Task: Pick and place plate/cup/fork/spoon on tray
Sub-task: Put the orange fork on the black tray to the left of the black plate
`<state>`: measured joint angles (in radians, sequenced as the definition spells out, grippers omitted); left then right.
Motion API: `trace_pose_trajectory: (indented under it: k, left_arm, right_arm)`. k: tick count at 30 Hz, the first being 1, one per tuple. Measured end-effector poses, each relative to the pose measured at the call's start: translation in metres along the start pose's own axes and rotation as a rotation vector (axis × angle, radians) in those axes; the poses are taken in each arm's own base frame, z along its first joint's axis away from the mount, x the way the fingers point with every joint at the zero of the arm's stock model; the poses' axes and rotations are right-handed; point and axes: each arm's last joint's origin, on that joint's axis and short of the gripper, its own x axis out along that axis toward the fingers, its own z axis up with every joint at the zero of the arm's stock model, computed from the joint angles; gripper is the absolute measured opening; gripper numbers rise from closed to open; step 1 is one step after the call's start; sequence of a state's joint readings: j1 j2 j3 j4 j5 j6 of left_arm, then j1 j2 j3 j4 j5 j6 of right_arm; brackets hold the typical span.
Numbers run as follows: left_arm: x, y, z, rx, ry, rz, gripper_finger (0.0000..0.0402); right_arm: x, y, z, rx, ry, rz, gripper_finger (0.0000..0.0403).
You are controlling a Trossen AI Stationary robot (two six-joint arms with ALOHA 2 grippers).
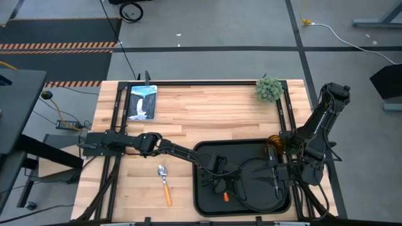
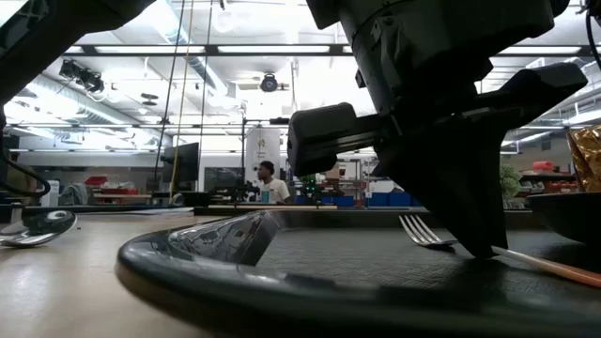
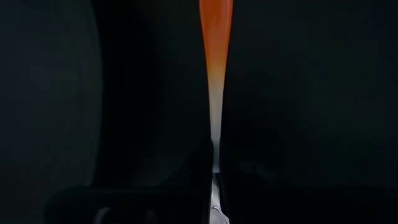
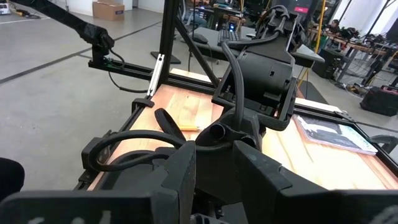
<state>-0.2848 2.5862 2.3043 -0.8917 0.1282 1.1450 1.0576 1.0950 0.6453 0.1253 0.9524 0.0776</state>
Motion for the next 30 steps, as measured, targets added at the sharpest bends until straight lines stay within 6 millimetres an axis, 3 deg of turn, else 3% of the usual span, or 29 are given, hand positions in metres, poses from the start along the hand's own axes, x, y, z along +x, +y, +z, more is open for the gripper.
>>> trace_pose_trajectory:
  k: [9,21,30]
  left_arm:
    - [0.0,0.0,0.0,0.005,-0.001,0.002,0.0023]
    - [0.0,0.0,0.001,0.05,-0.003,0.006,0.0056]
    - [-0.002,-0.005,0.016,-0.001,0.096,0.068,0.0109]
  right_arm:
    - [0.0,0.0,0.0,-0.002,0.0,0.002,0.0114]
    - [0.0,0.0,0.0,0.001,0.0,0.002,0.0114]
    - [0.0,0.0,0.0,0.002,0.0,0.003,0.0114]
